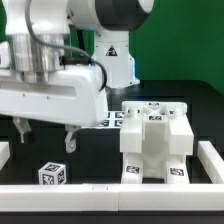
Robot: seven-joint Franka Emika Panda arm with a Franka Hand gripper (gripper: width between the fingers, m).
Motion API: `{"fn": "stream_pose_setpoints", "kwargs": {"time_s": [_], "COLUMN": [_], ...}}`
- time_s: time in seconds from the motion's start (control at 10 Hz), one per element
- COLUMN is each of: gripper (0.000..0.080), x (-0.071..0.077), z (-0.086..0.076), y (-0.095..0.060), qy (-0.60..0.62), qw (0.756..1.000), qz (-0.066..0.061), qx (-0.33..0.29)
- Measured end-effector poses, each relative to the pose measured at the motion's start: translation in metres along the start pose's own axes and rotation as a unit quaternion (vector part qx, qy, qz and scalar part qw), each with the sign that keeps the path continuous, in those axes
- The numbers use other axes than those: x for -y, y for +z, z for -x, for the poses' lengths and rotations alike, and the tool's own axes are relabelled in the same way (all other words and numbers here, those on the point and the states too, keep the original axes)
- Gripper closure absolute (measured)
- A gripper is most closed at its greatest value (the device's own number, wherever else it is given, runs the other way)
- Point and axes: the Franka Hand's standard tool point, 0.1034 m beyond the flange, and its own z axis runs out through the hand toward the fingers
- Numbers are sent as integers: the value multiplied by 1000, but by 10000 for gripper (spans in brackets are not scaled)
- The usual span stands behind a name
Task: Assemble chair
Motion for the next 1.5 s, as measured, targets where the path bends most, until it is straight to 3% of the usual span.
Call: {"fn": "stream_pose_setpoints", "kwargs": {"time_s": [0.5,0.7,0.8,1.0,1.2,1.4,1.5], "gripper": [151,151,151,151,151,177,348], "x": [-2,3,3,0,-13,-12,-13], "z": [1,-2,-4,-2,-7,-6,-7], "y": [3,12,19,29,30,30,30], "qy": [7,-42,-63,-61,-41,-41,-40], "qw": [1000,999,998,998,999,999,999], "qz": [2,15,16,18,16,17,18], "qx": [2,-1,0,-2,-7,-7,-7]}}
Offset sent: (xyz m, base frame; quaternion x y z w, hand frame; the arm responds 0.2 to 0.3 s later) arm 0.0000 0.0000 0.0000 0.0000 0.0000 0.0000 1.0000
